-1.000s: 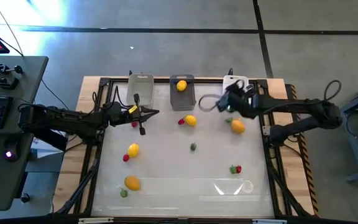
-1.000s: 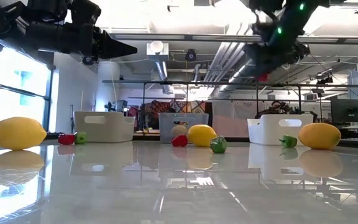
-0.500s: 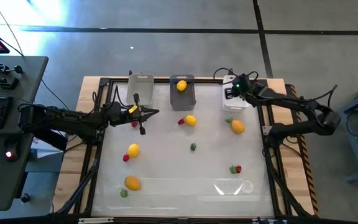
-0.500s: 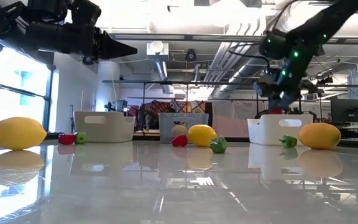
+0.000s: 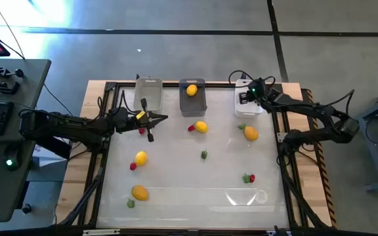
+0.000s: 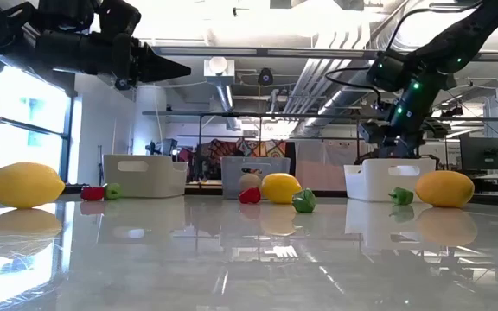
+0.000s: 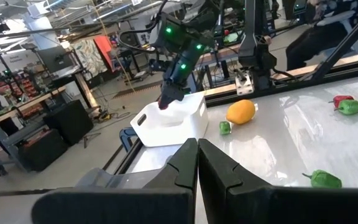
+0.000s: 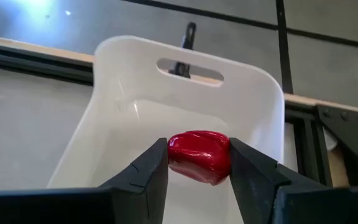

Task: Sort produce into baskets
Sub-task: Put the center red bell pepper into the white bin

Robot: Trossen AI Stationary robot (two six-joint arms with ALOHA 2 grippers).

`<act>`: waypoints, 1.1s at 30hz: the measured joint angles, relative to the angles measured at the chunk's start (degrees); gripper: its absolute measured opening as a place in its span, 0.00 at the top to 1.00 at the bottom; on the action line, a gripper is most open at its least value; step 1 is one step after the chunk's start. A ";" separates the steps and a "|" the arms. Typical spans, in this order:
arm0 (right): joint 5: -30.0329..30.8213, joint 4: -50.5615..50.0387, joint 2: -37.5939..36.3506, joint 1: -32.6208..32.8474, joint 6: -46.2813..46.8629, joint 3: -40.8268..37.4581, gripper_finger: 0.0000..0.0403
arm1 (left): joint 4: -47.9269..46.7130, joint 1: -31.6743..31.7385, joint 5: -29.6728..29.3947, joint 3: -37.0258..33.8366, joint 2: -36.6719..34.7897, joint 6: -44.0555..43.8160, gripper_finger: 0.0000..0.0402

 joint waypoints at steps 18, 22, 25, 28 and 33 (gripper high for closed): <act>-4.81 -5.68 14.09 -1.09 -4.23 10.83 0.65 | 0.02 0.02 0.00 0.00 0.00 0.02 1.00; -6.88 -8.10 16.62 -1.94 -4.56 12.80 0.65 | 0.00 0.02 0.02 0.00 0.00 0.00 1.00; -7.42 -9.55 18.33 -1.97 -4.69 13.27 0.65 | -0.03 0.02 0.00 0.00 0.01 0.00 1.00; -7.49 -10.23 19.03 -1.97 -5.49 13.66 0.65 | -0.07 0.02 0.02 0.00 0.02 -0.30 1.00; -6.86 -10.92 17.99 -1.79 -6.92 13.83 0.62 | 1.94 0.02 0.02 0.07 0.01 0.58 1.00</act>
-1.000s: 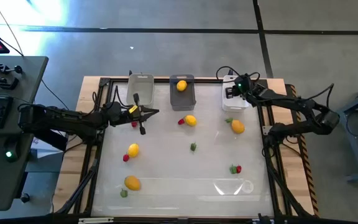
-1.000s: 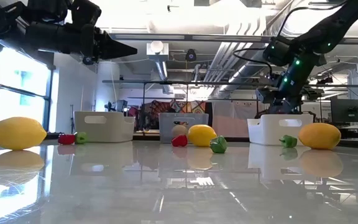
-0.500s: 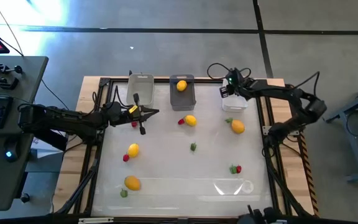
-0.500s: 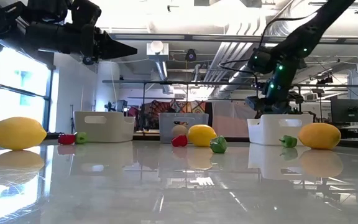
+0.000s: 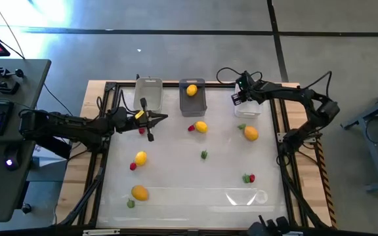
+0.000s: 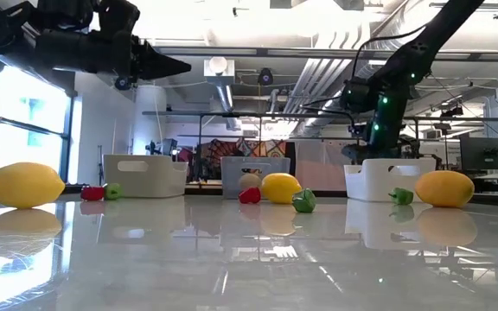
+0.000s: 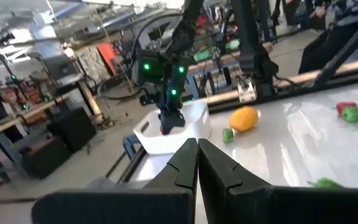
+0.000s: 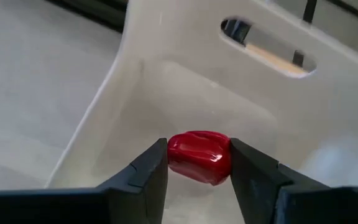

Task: Sort produce into baskets
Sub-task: Put the center red bell pepper into the white bin, then put the top left green bell pepper into the gray bin

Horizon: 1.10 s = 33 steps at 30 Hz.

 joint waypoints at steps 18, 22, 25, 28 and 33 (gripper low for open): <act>-2.80 -15.41 -2.50 7.29 -10.51 15.88 0.43 | -4.35 -1.20 3.91 0.09 0.10 -8.34 1.00; -6.14 -15.43 -3.09 11.47 -13.01 15.89 0.56 | -4.79 -1.23 4.84 0.09 0.10 -9.12 1.00; -6.51 -15.55 -3.59 15.28 -13.29 15.89 0.66 | -4.72 -1.22 4.83 0.09 0.10 -9.08 1.00; -6.94 -15.56 -3.77 18.73 -13.28 15.89 0.71 | -4.78 -1.22 4.83 0.09 0.10 -9.08 1.00; -7.62 -15.13 -3.77 23.51 -11.66 15.89 0.74 | -3.89 -1.22 4.83 0.09 0.10 -8.92 1.00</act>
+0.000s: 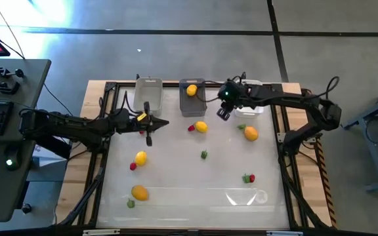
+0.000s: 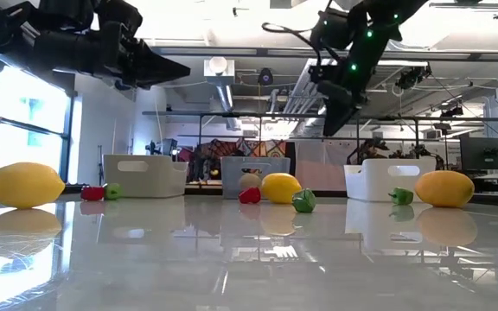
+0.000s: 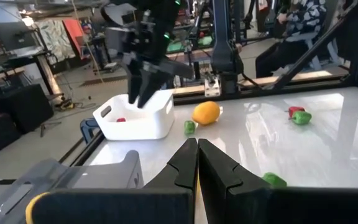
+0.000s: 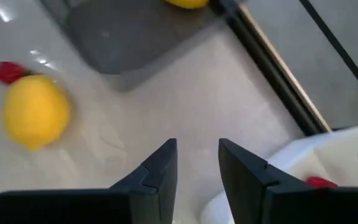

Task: Sort produce into baskets
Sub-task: Put the top left green bell pepper into the gray bin

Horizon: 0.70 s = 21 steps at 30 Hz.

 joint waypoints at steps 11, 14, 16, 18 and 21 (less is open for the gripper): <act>-8.36 11.21 0.00 7.74 -8.37 -4.45 0.74 | -8.24 0.00 0.18 -0.02 0.00 -4.06 1.00; -9.34 20.33 0.00 9.88 -7.79 -9.51 0.74 | -13.19 0.00 0.00 0.40 0.00 -6.50 1.00; -9.50 23.48 0.00 11.10 -6.58 -12.00 0.74 | -19.02 0.00 -0.04 2.00 0.00 -8.17 1.00; -9.34 25.22 0.00 12.13 -5.78 -13.17 0.74 | -26.22 0.02 -0.14 5.05 -0.07 -8.61 1.00; -7.12 25.51 0.00 13.25 -6.20 -13.42 0.74 | -38.68 0.02 -1.07 10.63 0.50 -8.19 1.00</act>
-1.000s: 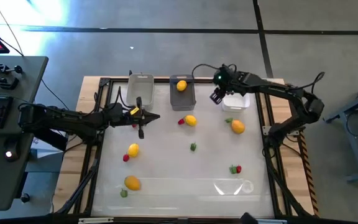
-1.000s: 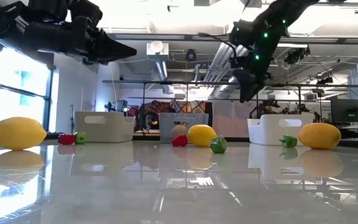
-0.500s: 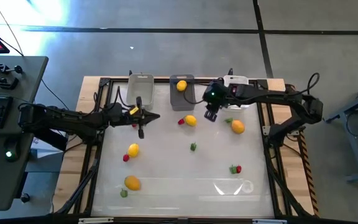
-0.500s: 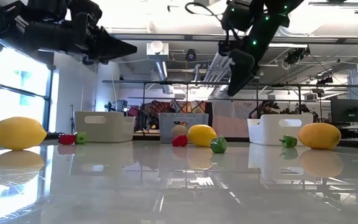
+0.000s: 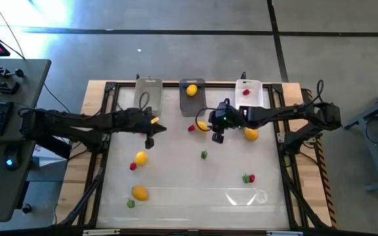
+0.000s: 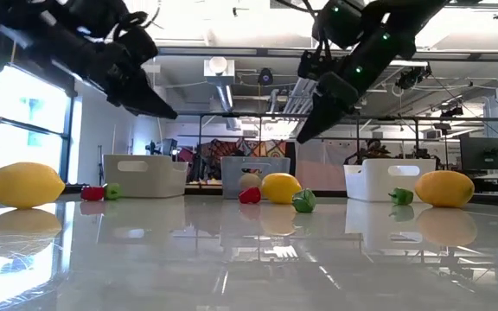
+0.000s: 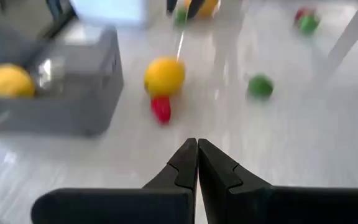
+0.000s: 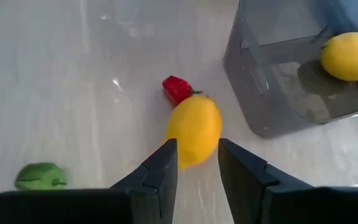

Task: Sort produce into baskets
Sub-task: Put the top left green bell pepper into the gray bin

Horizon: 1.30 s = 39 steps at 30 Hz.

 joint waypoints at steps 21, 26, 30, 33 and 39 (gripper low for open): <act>1.18 1.68 -15.22 -3.38 -9.10 -2.36 0.74 | -47.69 -0.11 -5.99 24.97 24.52 19.85 0.93; -5.28 14.00 -18.11 -7.12 -10.31 -9.31 0.74 | -48.15 -0.10 -9.78 25.00 27.55 23.53 0.84; -6.46 17.81 -19.65 -9.22 -11.75 -11.52 0.74 | -49.99 0.13 -14.08 25.02 28.98 26.60 0.78; -6.43 17.99 -20.22 -9.92 -10.64 -11.52 0.74 | -50.19 0.23 -17.36 25.02 29.95 27.17 0.76; -6.51 18.28 -20.22 -9.88 -10.65 -11.52 0.74 | -50.17 1.27 -18.81 25.02 34.23 28.21 0.76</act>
